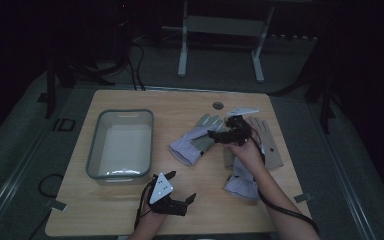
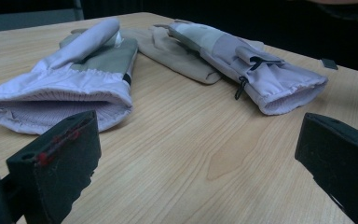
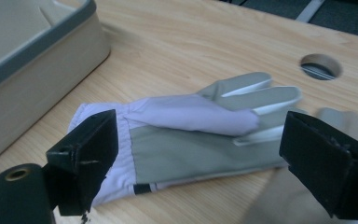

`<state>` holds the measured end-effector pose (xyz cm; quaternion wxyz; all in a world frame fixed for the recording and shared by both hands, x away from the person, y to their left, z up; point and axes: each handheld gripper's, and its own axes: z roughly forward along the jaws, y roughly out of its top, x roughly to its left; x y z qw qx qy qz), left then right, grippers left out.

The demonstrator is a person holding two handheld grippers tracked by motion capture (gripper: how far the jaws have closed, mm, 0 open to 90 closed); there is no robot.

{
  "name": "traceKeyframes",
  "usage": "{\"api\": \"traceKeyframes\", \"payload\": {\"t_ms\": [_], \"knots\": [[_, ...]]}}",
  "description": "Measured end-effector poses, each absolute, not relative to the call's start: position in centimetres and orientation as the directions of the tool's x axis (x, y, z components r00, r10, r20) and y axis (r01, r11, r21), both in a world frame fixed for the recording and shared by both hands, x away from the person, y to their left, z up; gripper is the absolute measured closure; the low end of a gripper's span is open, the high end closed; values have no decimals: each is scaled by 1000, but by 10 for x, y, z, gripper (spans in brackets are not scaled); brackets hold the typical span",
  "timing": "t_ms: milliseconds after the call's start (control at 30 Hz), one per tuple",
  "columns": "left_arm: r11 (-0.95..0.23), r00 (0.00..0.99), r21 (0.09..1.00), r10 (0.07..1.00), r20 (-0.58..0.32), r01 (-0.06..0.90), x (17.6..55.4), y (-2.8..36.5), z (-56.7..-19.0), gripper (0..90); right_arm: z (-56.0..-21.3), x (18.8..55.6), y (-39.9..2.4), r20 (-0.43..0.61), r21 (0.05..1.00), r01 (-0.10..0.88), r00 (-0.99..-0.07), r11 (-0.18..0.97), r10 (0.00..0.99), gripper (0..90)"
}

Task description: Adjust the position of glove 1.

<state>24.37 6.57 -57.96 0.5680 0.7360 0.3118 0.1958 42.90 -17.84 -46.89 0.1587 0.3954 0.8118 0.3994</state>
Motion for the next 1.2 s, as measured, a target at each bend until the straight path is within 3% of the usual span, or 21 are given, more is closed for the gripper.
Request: {"api": "traceKeyframes", "payload": {"t_ms": [233,733,900,1033,1200], "knots": [[-158,730,959,680,-68,237,244,65,-580,4,-495,442,-149,59,718,551,-657,425,752,159],[-159,734,959,675,-69,236,244,65,-580,4,-540,461,-130,41,617,626,-631,478,774,293],[-159,734,959,676,-67,234,243,65,-580,4,-544,463,-128,-13,589,593,-671,548,741,410],[-161,736,958,674,-68,236,243,65,-580,4,-542,463,-125,-6,574,589,-691,569,723,687],[-149,733,959,675,-79,241,243,66,-580,4,-538,465,-126,-2,573,592,-691,567,723,878]]}}
